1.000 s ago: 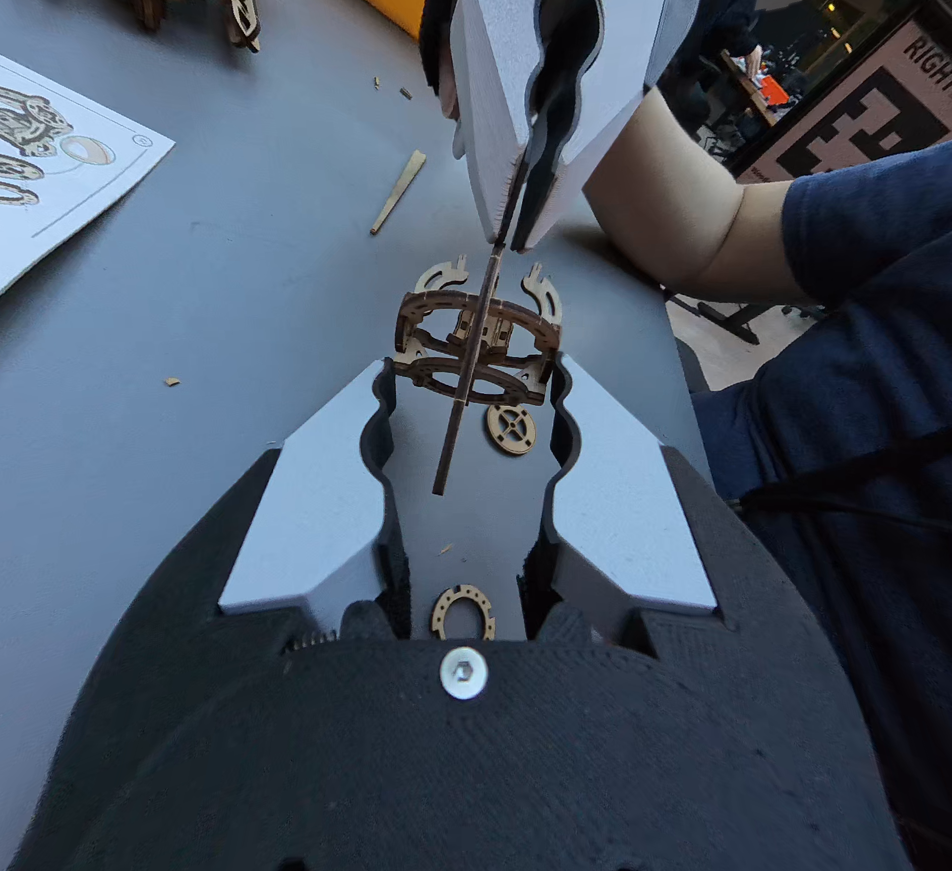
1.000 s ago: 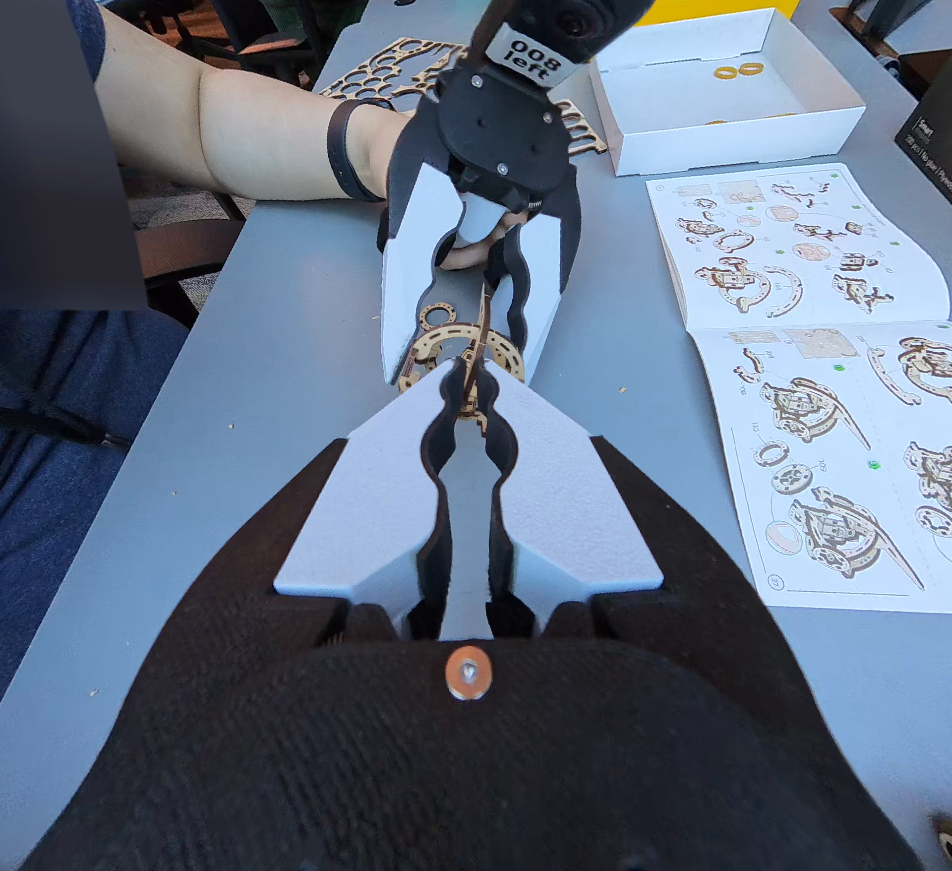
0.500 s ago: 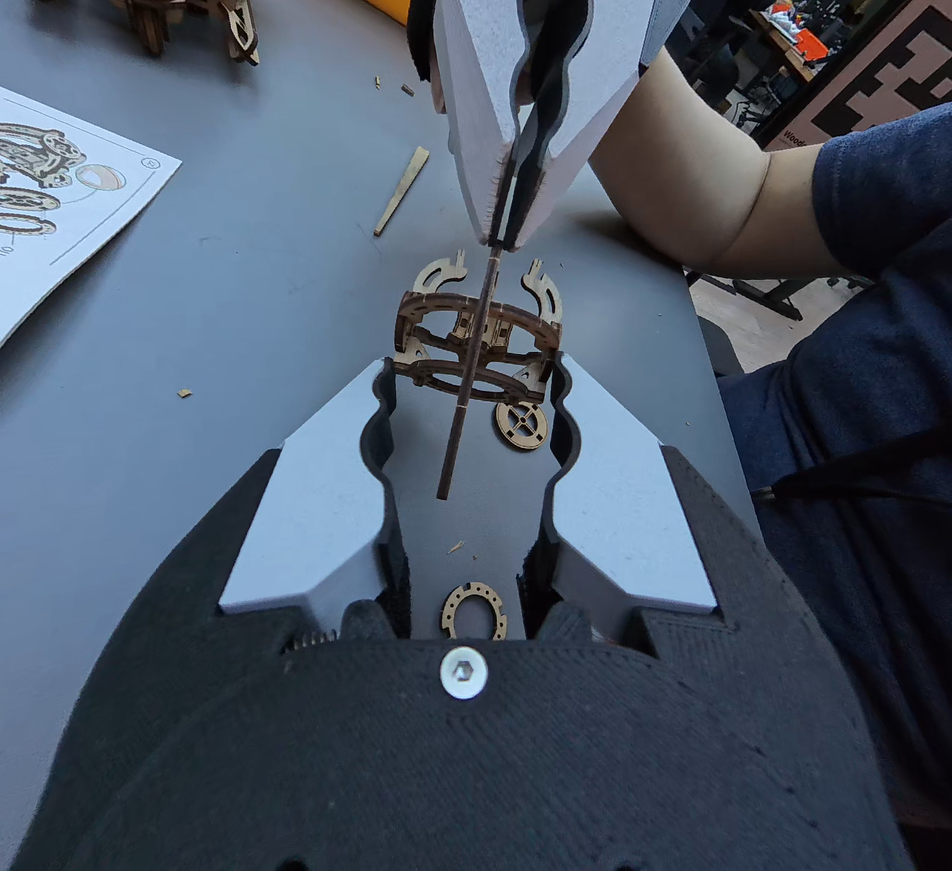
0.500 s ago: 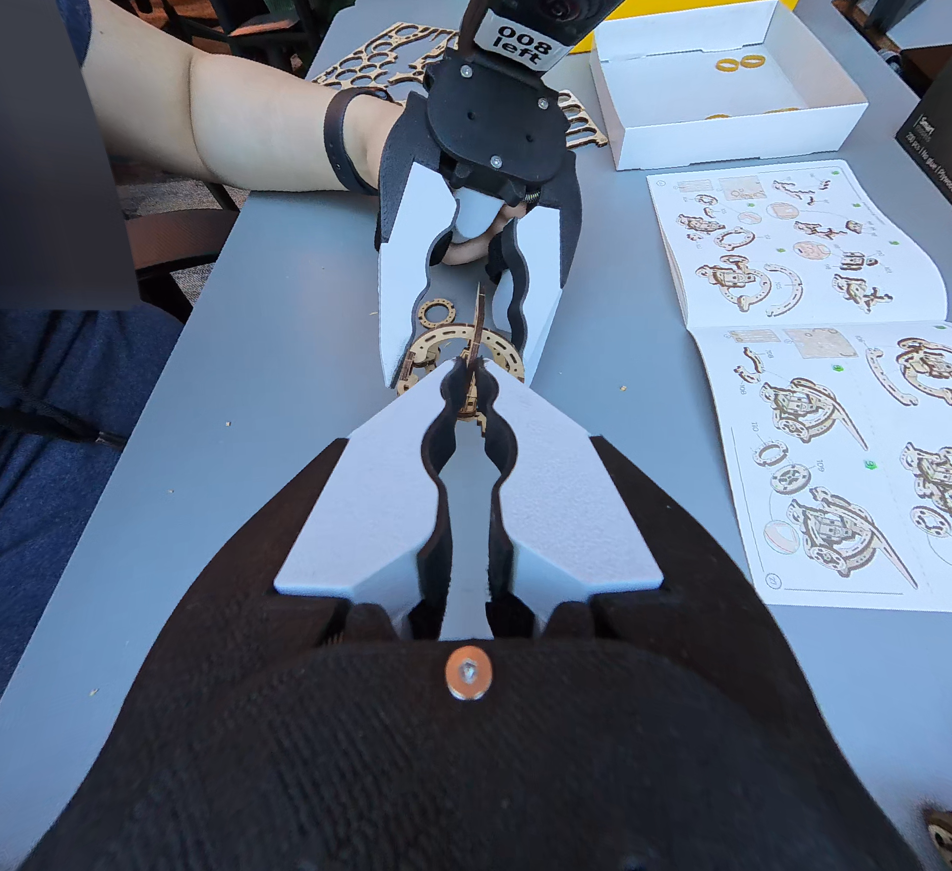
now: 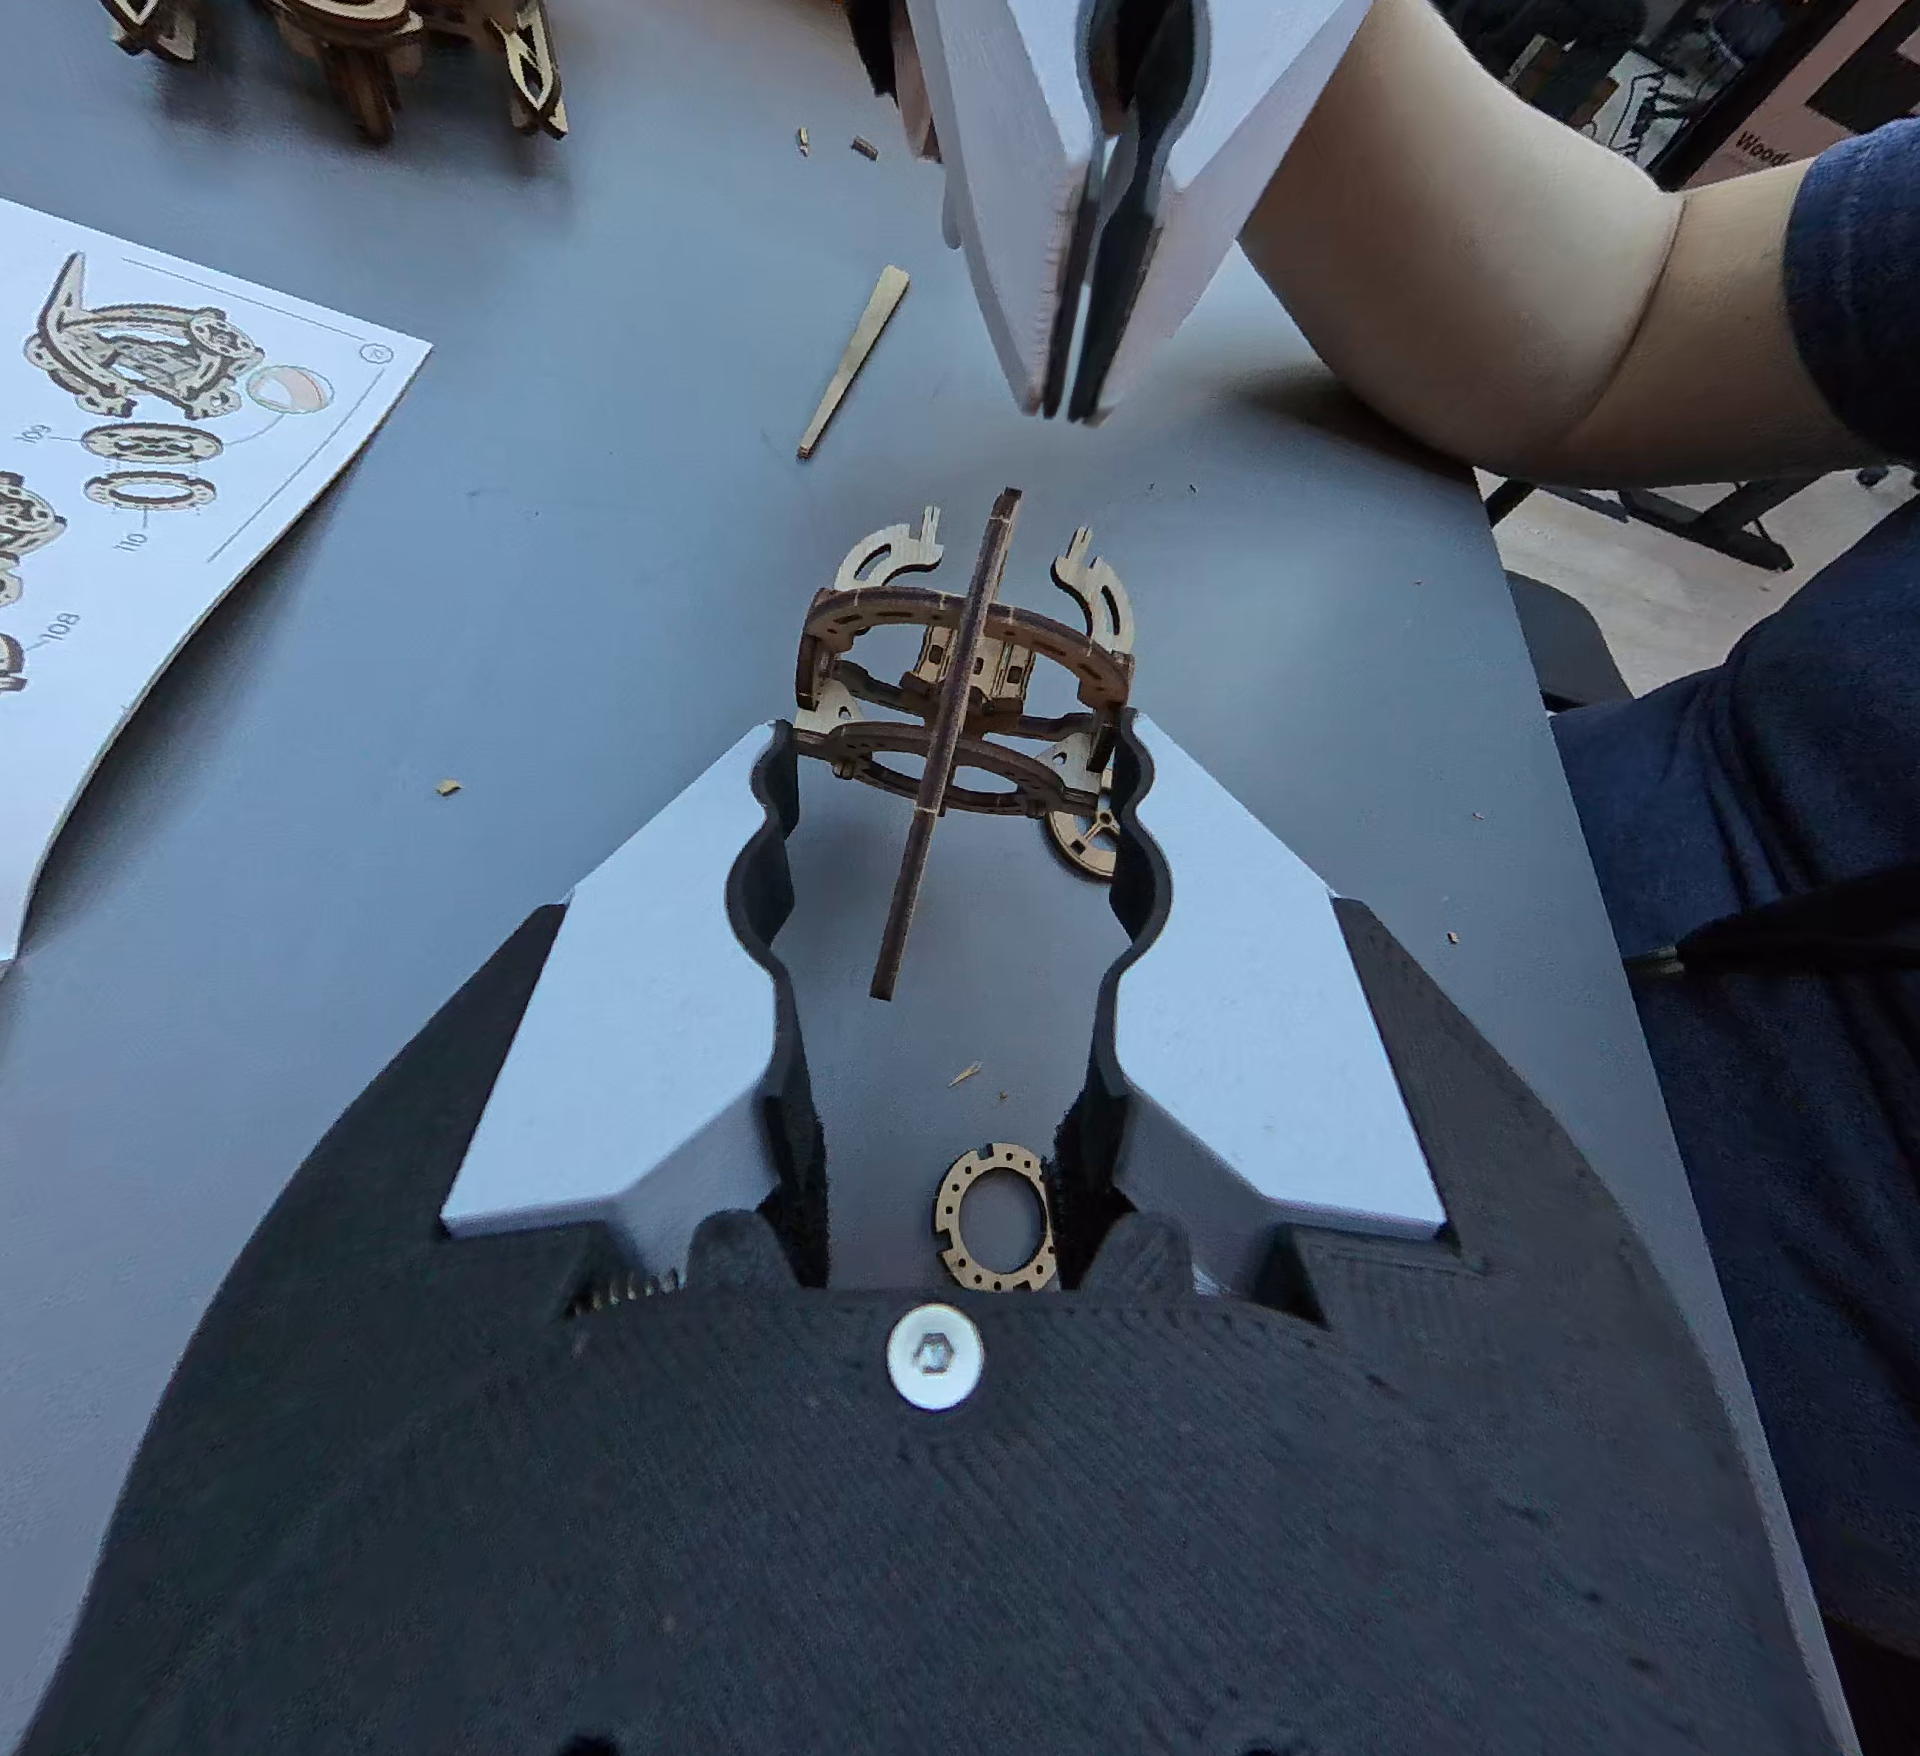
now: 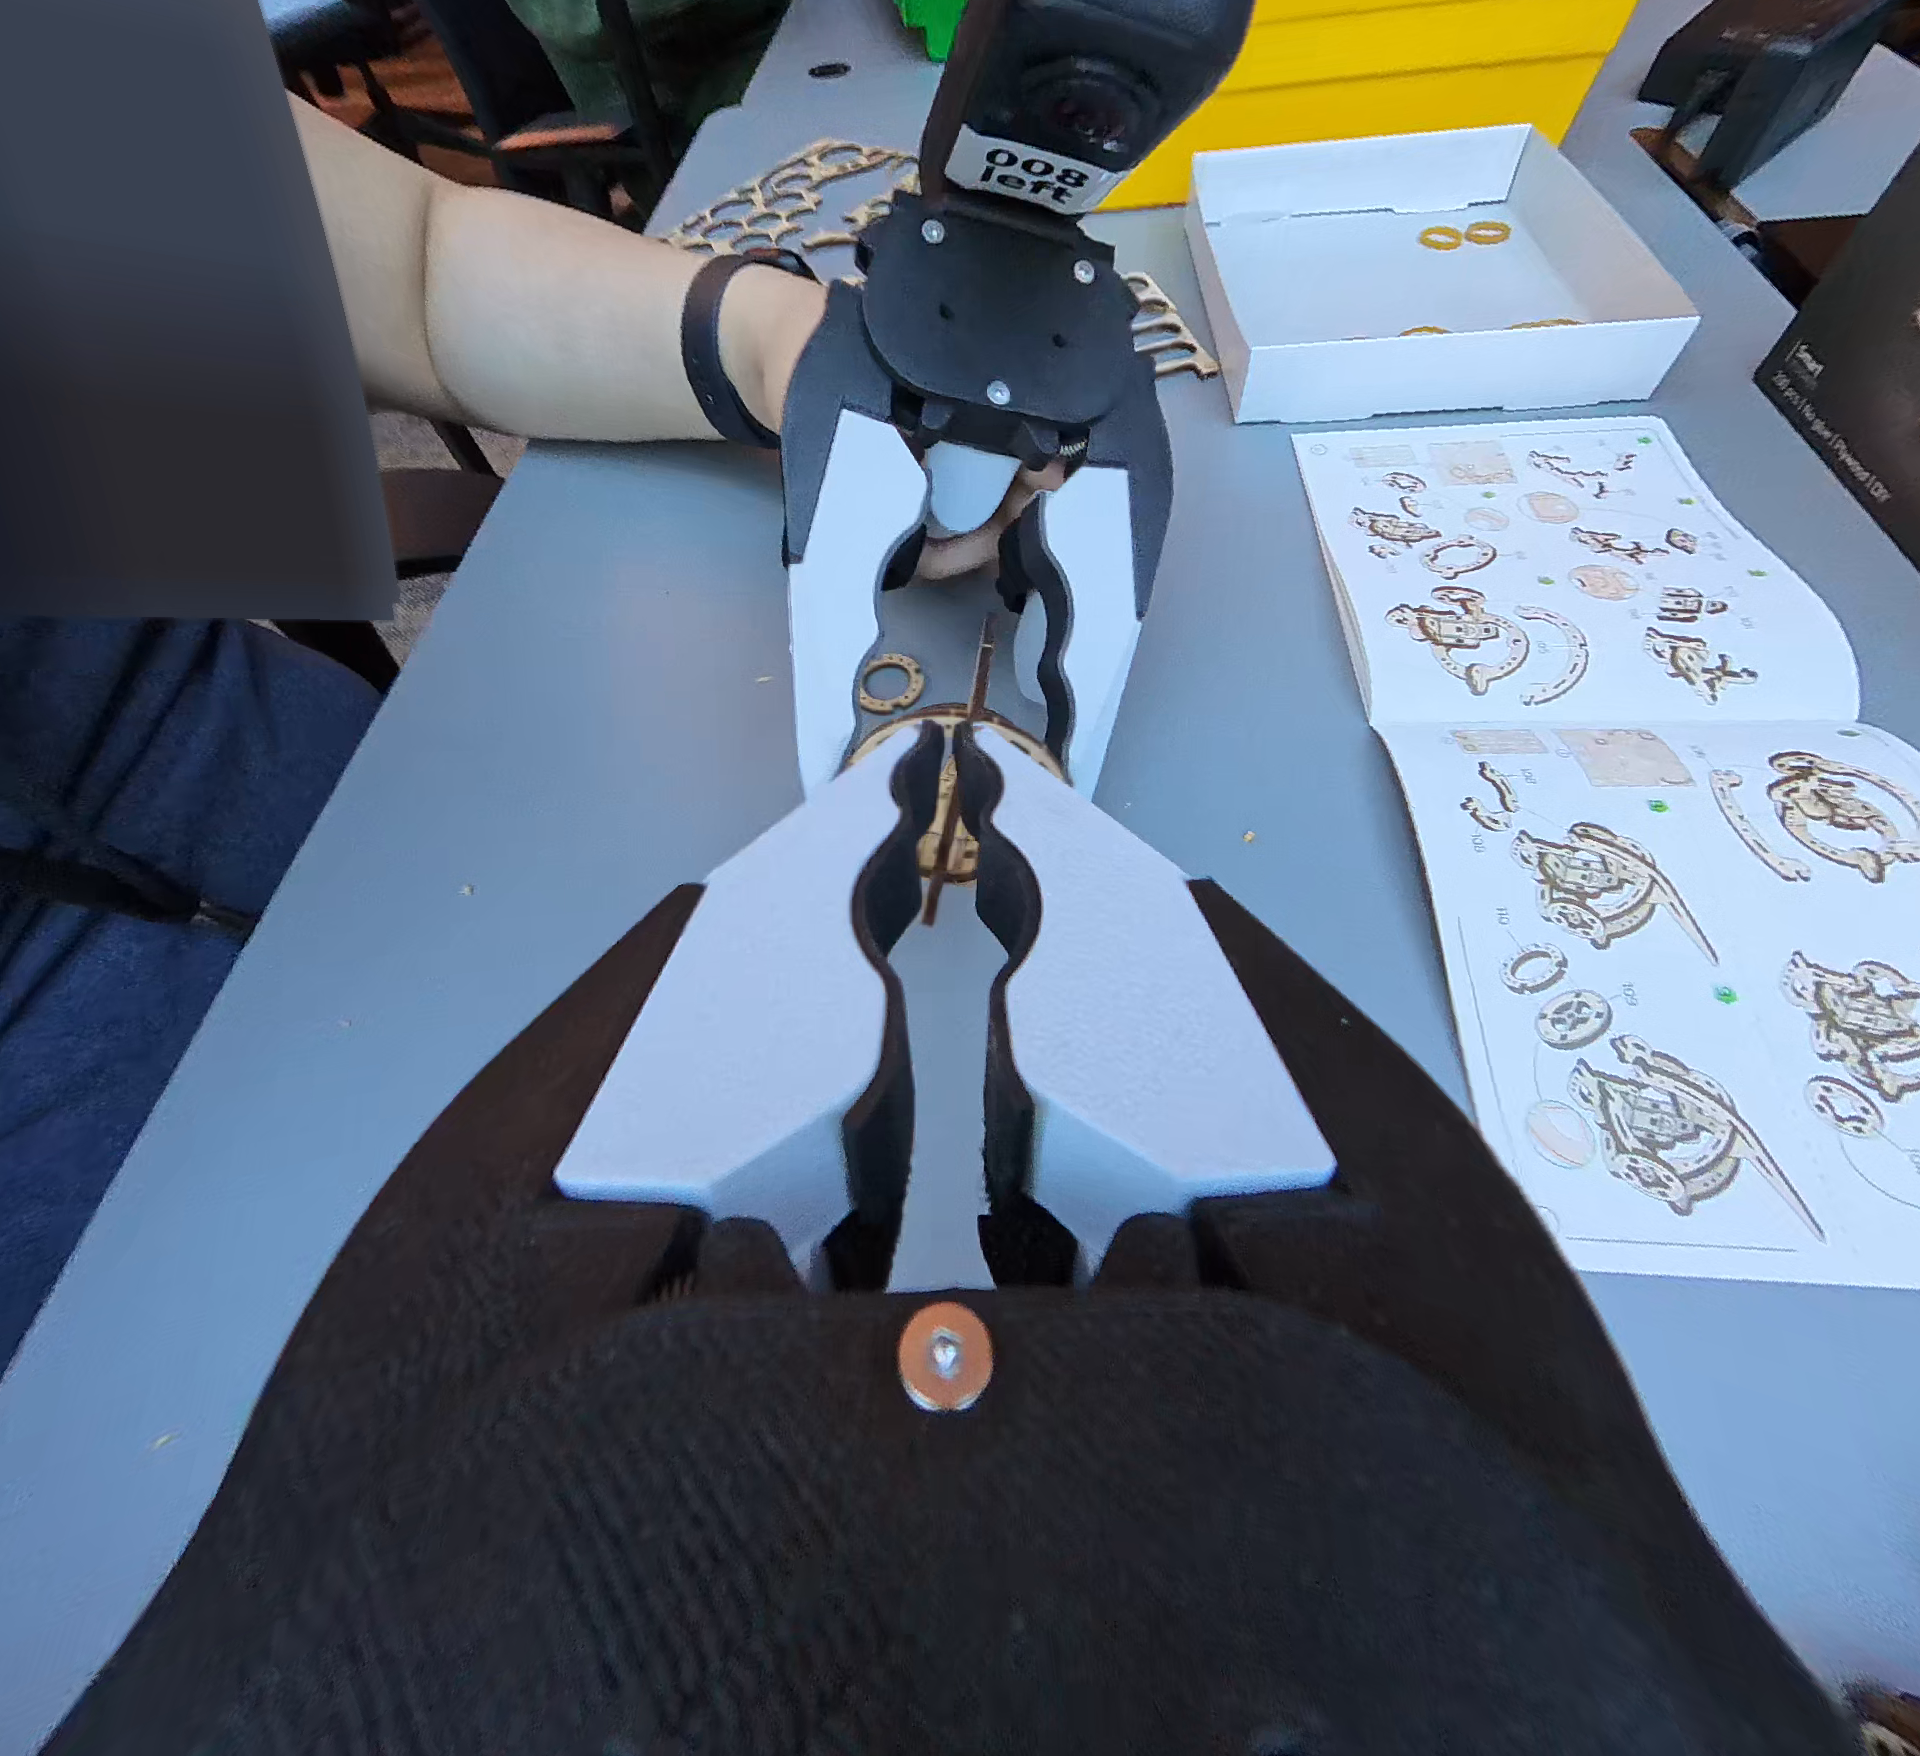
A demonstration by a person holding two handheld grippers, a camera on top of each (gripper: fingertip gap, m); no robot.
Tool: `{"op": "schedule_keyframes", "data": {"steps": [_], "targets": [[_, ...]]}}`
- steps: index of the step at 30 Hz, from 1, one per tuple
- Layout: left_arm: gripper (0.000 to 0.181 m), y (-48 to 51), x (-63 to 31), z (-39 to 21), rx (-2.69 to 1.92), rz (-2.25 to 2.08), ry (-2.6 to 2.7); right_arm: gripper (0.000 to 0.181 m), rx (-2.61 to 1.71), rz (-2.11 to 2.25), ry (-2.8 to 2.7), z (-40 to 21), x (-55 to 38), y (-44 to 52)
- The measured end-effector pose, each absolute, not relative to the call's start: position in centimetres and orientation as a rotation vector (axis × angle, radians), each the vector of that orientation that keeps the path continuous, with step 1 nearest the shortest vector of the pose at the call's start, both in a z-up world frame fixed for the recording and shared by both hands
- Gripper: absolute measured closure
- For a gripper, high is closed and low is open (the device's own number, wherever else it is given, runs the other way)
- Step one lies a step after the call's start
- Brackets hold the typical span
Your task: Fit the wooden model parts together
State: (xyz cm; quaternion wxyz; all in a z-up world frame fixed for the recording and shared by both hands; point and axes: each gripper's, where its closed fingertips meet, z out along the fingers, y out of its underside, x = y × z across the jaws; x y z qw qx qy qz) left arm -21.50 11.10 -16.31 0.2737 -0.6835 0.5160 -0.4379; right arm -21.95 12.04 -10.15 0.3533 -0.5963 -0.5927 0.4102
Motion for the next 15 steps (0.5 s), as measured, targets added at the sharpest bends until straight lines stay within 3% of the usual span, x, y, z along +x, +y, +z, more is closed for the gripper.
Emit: {"op": "schedule_keyframes", "data": {"steps": [15], "targets": [[0.121,10.8,-21.4,-16.8,-1.83,-1.102,1.441,0.181,-1.548,1.005,-1.584,-11.1,-22.7,11.6]]}}
